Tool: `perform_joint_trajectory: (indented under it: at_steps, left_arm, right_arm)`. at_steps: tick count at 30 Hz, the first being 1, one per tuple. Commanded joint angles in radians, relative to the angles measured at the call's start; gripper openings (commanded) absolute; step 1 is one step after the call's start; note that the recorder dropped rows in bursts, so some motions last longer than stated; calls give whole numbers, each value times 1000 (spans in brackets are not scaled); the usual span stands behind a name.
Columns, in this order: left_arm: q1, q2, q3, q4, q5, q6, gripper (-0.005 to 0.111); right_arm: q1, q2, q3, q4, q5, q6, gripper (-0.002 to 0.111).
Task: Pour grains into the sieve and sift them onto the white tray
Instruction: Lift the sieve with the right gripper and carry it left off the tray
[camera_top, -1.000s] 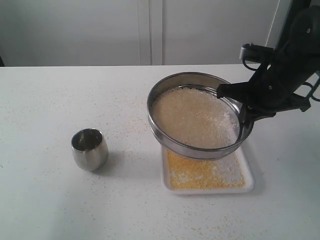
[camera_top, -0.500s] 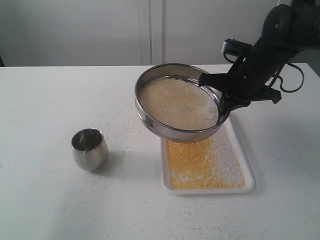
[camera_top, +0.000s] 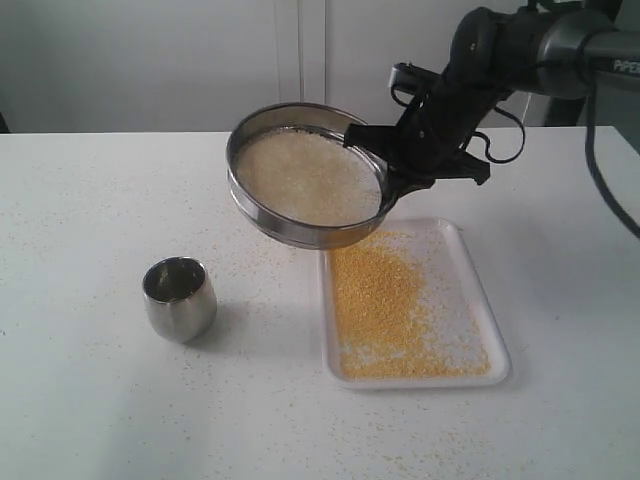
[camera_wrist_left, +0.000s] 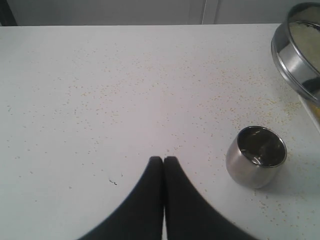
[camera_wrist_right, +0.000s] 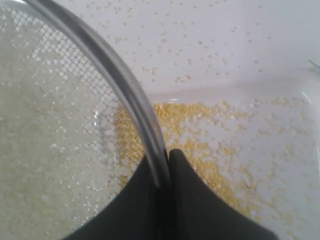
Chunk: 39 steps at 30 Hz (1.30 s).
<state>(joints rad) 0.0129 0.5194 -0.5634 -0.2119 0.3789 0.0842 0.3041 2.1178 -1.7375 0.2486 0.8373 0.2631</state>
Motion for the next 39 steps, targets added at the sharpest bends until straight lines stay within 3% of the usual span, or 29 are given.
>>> perform_joint_trajectory:
  at_steps: [1,13,20,39]
  left_arm:
    - [2,-8,5,-4,2,2,0]
    - [2,-8,5,-4,2,2,0]
    - [2,-8,5,-4,2,2,0]
    - [2,-8,5,-4,2,2,0]
  right_arm:
    - [22,51,-102,35,-11,54,0]
    - [98,222,-336,8,-5,143,0]
    - [154,283,-438,-149,7,242,0]
    - [163,289,-437,-195,6,273,0]
